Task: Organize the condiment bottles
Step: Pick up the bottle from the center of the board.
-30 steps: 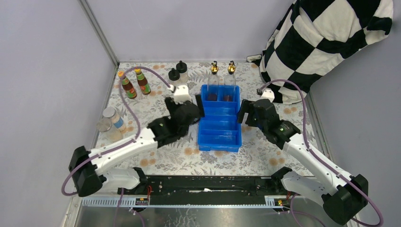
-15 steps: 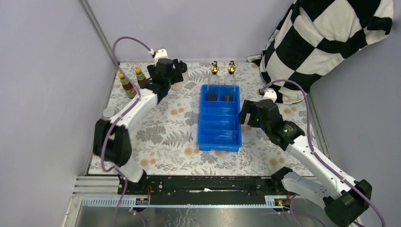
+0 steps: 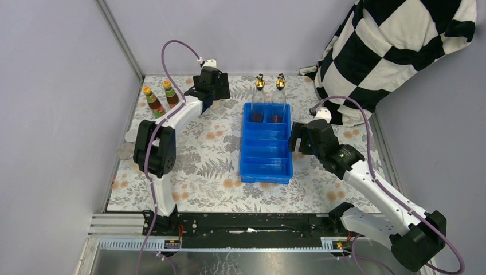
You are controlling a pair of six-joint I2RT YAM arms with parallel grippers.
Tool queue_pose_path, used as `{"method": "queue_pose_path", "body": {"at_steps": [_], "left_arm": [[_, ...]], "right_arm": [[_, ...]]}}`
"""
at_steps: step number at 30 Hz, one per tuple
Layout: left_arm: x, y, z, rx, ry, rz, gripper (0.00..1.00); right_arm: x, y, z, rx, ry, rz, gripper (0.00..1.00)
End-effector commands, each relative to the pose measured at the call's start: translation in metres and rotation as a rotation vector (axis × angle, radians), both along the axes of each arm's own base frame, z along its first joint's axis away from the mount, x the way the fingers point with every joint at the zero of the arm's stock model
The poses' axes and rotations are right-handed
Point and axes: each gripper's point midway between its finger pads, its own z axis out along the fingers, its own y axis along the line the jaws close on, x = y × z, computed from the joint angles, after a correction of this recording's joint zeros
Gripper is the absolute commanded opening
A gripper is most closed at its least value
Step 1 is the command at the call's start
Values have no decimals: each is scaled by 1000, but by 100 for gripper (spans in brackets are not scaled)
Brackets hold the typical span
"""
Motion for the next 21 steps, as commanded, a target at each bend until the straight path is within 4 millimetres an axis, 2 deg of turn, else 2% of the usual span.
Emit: {"method": "queue_pose_path", "body": {"at_steps": [1,8,14,21], "left_arm": [[20,18,10,28,-56,36,94],[32,31,-1,30,-53,77,93],[52,30,-8,17,-68,66,92],[60,34,-21,25,-64,80,91]], "right_arm": [[7,3,0,-20,-21,12,93],[11,6,-11,-34,1,17,93],[14,6,-15,-52,6,19,93],[18,8,-20,-66,17,21,93]]}}
